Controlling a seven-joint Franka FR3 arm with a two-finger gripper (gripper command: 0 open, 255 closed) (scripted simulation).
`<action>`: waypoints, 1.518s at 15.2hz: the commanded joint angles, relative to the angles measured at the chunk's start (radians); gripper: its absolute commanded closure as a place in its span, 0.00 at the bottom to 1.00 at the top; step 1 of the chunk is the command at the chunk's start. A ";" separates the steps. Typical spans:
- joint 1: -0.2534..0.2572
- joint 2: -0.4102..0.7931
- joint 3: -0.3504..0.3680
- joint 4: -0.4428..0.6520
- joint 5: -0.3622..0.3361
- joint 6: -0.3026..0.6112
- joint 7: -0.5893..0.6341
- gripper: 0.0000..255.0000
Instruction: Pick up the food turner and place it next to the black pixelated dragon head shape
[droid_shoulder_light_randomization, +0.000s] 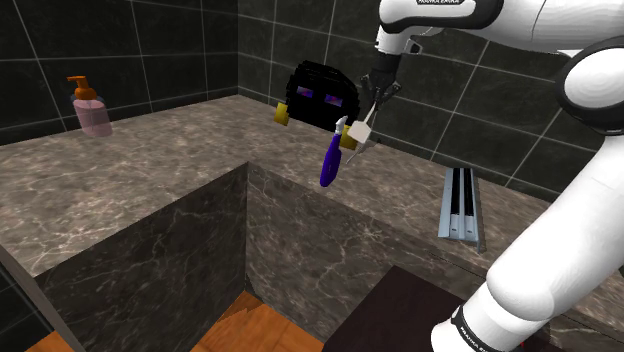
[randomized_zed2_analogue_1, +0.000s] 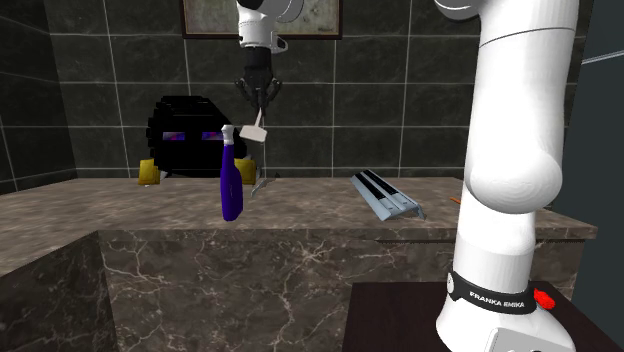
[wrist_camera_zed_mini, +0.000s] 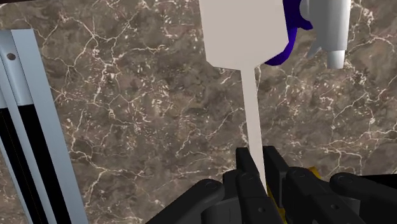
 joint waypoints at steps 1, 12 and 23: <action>-0.001 -0.004 -0.001 -0.032 0.000 0.029 -0.001 1.00; -0.002 -0.014 -0.002 -0.192 -0.002 0.179 0.007 1.00; -0.003 0.004 -0.003 -0.320 -0.005 0.324 0.014 1.00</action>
